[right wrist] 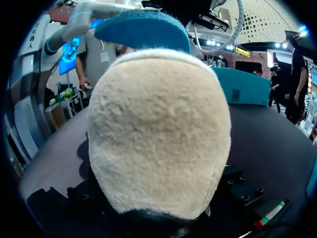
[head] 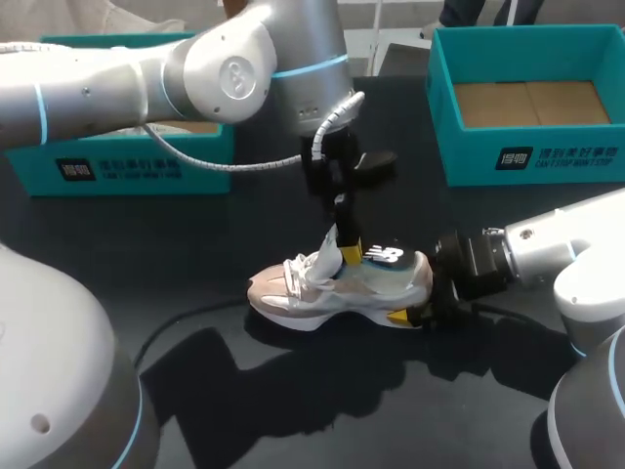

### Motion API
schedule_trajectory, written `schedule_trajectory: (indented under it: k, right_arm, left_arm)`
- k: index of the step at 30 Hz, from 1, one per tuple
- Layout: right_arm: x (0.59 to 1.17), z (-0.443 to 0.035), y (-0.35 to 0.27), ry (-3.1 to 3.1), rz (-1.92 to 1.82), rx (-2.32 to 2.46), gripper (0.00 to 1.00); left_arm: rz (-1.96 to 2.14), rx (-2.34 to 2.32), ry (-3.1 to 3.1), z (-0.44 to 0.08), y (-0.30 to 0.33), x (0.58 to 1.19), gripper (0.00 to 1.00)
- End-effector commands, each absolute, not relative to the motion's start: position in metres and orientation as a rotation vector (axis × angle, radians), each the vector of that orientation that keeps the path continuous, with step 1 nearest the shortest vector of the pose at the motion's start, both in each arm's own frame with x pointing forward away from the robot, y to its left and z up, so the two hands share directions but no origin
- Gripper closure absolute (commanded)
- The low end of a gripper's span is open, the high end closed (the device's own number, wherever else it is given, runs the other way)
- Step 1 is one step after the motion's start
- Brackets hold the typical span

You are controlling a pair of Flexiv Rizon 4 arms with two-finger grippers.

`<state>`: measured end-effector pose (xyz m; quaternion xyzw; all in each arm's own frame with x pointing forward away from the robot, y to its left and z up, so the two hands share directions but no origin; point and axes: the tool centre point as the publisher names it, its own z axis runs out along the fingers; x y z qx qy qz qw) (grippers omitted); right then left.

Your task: Take the shoe out of the shoebox, open the shoe tongue, remove and reinsert the insole, then place the shoe into the shoebox

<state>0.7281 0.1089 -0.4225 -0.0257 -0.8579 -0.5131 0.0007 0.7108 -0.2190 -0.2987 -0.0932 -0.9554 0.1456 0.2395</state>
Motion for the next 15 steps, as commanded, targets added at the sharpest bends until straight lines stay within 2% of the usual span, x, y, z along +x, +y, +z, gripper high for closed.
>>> schedule_trajectory:
  k: [1, 15]
  right_arm:
    - [0.728, -0.423, 0.110, -2.698, -1.606, -0.082, 1.00]
    - [0.728, -0.423, 0.110, -2.698, -1.606, -0.082, 1.00]
  left_arm:
    - [0.430, -0.255, -2.620, -0.296, -0.212, 0.708, 1.00]
    - [0.482, -0.357, -2.629, -0.293, -0.254, 0.697, 1.00]
